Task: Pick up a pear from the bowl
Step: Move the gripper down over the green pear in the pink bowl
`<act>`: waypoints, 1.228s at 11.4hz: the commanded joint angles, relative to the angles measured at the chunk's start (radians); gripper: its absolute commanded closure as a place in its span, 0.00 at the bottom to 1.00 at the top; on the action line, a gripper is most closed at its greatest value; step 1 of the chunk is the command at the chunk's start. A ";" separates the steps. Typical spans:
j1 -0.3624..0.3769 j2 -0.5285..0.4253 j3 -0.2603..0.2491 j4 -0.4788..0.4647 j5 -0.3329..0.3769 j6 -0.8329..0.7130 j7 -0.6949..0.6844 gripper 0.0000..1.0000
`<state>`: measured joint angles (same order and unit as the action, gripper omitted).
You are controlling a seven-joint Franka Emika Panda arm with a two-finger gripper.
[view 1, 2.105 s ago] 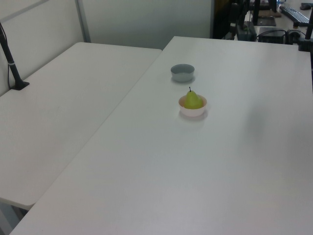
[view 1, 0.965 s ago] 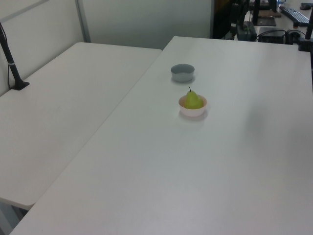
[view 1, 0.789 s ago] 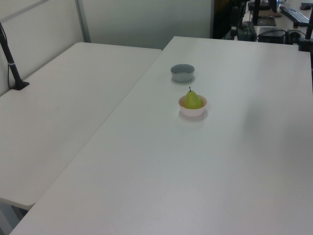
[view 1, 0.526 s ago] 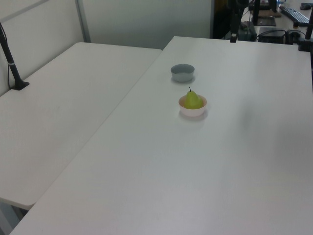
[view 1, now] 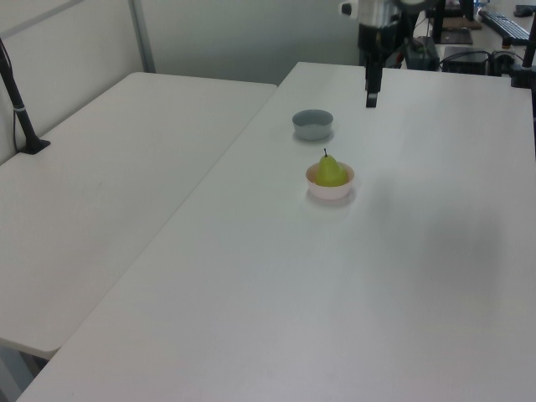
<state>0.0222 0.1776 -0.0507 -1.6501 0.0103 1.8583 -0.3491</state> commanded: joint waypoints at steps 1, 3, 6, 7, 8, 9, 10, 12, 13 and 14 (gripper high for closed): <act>0.032 0.081 -0.006 0.012 -0.015 0.090 0.009 0.00; 0.038 0.111 -0.006 0.007 0.025 0.152 0.039 0.00; 0.061 0.161 -0.006 0.006 0.019 0.228 0.064 0.00; 0.073 0.175 -0.006 0.006 0.019 0.242 0.065 0.00; 0.078 0.193 -0.006 0.006 0.017 0.264 0.068 0.00; 0.079 0.198 -0.006 0.004 0.017 0.281 0.068 0.00; 0.081 0.207 -0.006 0.004 0.019 0.285 0.068 0.00; 0.091 0.232 -0.008 0.004 0.016 0.288 0.068 0.00; 0.099 0.233 -0.008 0.001 0.014 0.300 0.068 0.00; 0.099 0.234 -0.006 -0.013 0.014 0.324 0.068 0.00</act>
<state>0.1001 0.4048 -0.0502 -1.6497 0.0217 2.1319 -0.2975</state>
